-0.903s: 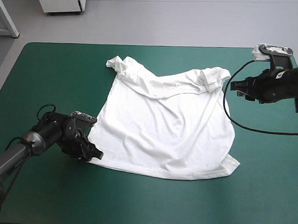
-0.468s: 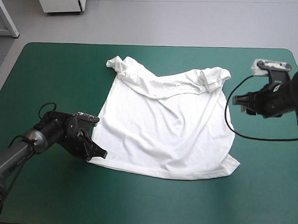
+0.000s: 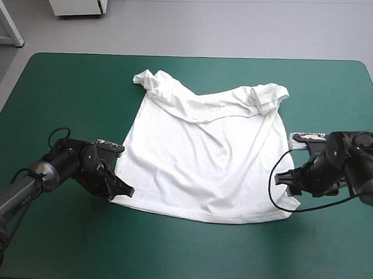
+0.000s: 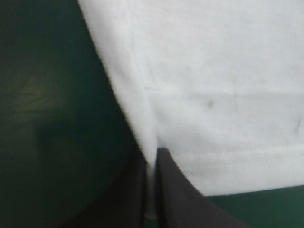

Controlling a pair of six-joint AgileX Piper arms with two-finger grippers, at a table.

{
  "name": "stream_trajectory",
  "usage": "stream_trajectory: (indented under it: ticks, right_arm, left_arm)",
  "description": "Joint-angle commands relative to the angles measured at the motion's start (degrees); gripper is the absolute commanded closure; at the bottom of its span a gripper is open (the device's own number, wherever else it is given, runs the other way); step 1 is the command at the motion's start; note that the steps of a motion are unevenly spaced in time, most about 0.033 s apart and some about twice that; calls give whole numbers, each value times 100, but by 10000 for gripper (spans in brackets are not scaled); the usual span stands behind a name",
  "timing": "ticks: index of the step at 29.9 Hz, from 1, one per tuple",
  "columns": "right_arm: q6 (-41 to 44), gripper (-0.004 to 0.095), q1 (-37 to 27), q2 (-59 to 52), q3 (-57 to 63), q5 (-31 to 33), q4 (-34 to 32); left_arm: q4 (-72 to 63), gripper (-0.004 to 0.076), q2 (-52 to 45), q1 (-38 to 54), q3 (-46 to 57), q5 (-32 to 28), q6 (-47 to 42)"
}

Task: Fold the cloth

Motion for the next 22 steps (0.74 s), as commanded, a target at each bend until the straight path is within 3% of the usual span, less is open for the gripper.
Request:
stream_trajectory:
  ticks: [1, 11, 16, 19, 22]
  right_arm:
    - [55, 363, 30, -190, 287, -532, -32]
    - [69, 401, 30, 280, 1009, -1542, 66]
    - [-140, 404, 42, 839, 1009, -1803, 621]
    - [-168, 477, 42, 1195, 1009, -1801, 832]
    - [-168, 653, 67, 1340, 1009, -1690, 990]
  left_arm:
    - [364, 733, 136, -7, 68, -536, -29]
    - [170, 733, 136, -7, 57, -691, 61]
    - [170, 733, 136, 4, 57, -701, 61]
    - [170, 733, 136, 4, 57, -701, 61]
    - [170, 733, 117, 4, 57, -715, 61]
